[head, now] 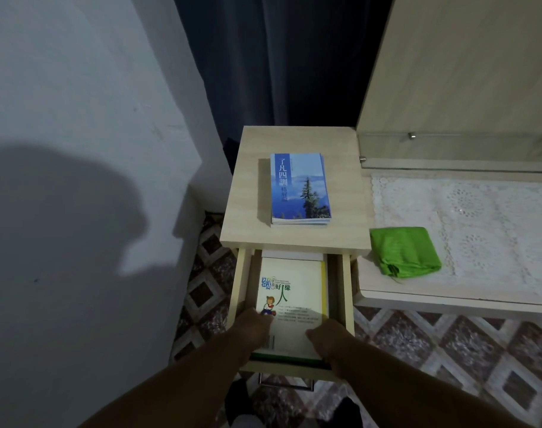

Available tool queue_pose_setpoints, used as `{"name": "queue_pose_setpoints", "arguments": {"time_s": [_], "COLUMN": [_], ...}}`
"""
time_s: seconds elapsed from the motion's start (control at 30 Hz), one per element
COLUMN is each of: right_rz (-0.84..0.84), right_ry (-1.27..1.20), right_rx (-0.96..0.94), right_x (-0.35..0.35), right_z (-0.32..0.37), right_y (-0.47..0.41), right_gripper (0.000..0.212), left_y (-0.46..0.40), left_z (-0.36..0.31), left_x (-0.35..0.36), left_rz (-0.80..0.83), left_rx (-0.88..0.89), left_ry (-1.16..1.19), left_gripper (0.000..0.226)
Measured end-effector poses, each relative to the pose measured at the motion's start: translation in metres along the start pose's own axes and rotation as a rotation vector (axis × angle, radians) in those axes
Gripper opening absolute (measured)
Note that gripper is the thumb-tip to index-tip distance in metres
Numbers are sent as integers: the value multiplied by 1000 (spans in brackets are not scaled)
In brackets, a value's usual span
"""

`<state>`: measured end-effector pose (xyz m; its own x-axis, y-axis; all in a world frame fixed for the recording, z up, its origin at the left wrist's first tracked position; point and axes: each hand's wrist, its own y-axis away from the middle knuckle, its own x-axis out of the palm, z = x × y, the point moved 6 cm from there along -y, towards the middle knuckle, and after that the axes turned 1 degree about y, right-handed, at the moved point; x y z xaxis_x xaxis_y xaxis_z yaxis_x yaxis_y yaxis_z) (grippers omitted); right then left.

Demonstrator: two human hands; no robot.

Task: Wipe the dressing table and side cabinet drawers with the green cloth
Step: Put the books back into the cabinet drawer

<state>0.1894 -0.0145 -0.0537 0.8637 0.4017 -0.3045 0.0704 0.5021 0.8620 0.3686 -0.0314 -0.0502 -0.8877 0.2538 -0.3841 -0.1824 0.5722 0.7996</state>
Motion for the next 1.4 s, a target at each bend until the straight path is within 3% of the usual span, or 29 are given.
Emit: {"name": "queue_pose_setpoints", "arguments": {"time_s": [0.13, 0.23, 0.4, 0.47, 0.57, 0.7, 0.8, 0.9, 0.97, 1.03, 1.17, 1.4], "right_rz": [41, 3, -456, -520, -447, -419, -462, -450, -326, -180, -20, -4], "right_ry": [21, 86, -36, -100, -49, 255, 139, -98, -302, -430, -354, -166], "right_rx": [-93, -321, -657, -681, -538, -495, -474, -513, -482, -408, -308, -257], "right_x": [-9, -34, -115, -137, -144, -127, -119, -105, -87, -66, -37, -19], "right_z": [8, 27, 99, 136, 176, 197, 180, 146, 112, 80, 33, 7], "right_y": [20, 50, 60, 51, 18, -11, -14, 13, 24, 27, 39, 43], "right_gripper": [31, 27, 14, 28, 50, 41, 35, 37, 38, 49, 35, 19], "left_y": [11, 33, 61, 48, 15, -22, -55, 2, 32, 42, 44, 36], "left_z": [-13, -29, -112, -155, -196, -207, -184, -162, -136, -103, -41, 1], "left_x": [-2, -11, -55, -69, -69, -65, -59, -53, -47, -39, -25, -13], "left_rz": [-47, -153, -305, -331, -258, -266, -280, -237, -165, -63, 43, 80], "left_rx": [116, 408, 663, 654, 548, 539, 503, 494, 481, 429, 255, 175], "left_ry": [-65, -31, 175, 188, 52, -27, -65, -5, 116, 236, 314, 201], "left_gripper": [35, 39, 26, 26, 13, 37, 52, 32, 14, 17, 27, 32]}}
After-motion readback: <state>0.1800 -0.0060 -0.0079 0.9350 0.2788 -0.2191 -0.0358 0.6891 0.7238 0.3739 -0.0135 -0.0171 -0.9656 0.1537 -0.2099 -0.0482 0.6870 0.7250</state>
